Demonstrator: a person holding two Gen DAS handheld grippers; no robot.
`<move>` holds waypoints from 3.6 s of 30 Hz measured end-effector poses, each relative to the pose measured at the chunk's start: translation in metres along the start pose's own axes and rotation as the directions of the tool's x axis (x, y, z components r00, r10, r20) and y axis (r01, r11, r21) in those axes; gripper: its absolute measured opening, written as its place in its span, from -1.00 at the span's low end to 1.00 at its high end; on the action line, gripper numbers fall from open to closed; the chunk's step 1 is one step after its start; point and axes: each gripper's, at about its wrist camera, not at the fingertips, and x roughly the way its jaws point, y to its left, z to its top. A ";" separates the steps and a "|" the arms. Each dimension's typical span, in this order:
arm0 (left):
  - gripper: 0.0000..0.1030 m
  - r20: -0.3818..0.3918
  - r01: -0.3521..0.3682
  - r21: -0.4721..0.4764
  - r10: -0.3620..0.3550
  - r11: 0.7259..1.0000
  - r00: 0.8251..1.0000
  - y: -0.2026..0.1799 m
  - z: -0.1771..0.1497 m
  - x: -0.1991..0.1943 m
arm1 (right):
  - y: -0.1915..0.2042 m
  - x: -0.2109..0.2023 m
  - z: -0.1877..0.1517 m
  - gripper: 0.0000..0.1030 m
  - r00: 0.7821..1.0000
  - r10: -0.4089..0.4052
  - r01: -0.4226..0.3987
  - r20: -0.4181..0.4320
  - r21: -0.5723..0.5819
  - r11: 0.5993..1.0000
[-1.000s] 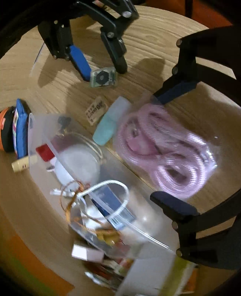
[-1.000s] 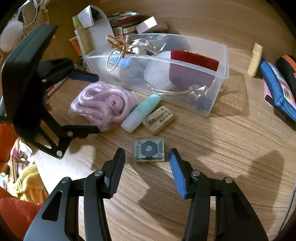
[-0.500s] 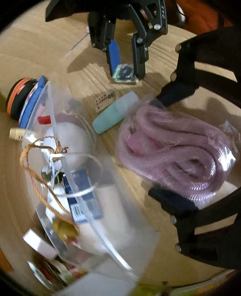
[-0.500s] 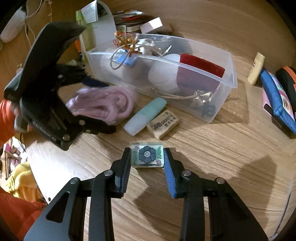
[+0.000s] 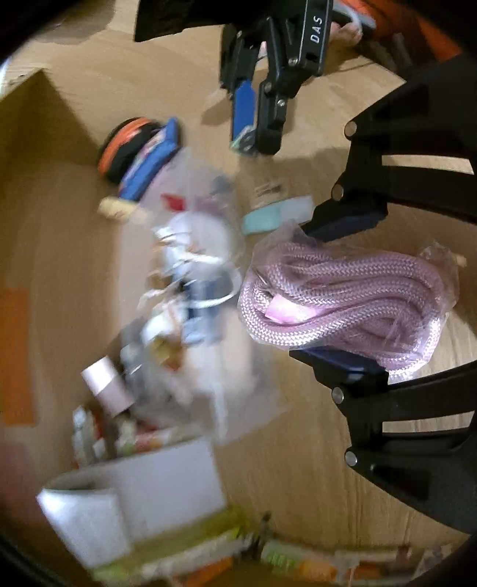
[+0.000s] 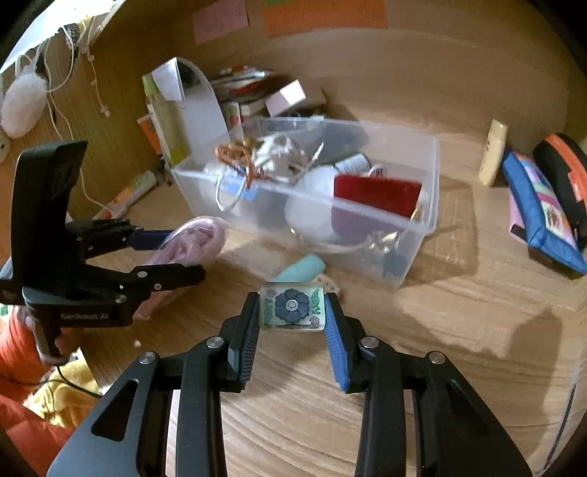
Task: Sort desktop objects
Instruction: 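Carry the pink rope bag and green eraser over the clear box with both grippers, then open both grippers to drop the pink rope bag and green eraser in the box, then grasp the mint-green tube with the left gripper while the right grasps the beige eraser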
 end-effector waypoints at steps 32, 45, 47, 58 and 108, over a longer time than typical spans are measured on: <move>0.04 0.278 -0.025 -0.168 0.072 0.985 0.958 0.047 0.086 -0.044 | -0.027 -0.020 0.078 -0.40 0.982 -0.033 0.034 0.184 0.000 0.999; 0.04 0.168 -0.023 -0.206 0.058 0.978 0.984 0.058 0.096 0.029 | -0.033 0.048 0.095 -0.40 0.993 0.001 -0.009 0.118 0.064 0.998; 0.05 0.158 -0.026 -0.200 0.059 0.980 0.986 0.057 0.095 0.033 | -0.037 0.050 0.094 -0.40 0.994 -0.020 0.012 0.108 0.077 0.997; 0.07 0.115 -0.086 -0.119 0.100 0.989 0.988 0.039 0.087 0.045 | -0.040 0.059 0.093 -0.39 0.994 -0.073 0.067 0.085 0.074 0.995; 0.58 -0.197 -0.001 0.074 0.016 0.997 0.980 -0.051 0.008 0.075 | -0.055 -0.004 -0.023 0.44 0.987 -0.162 0.164 -0.022 0.097 0.982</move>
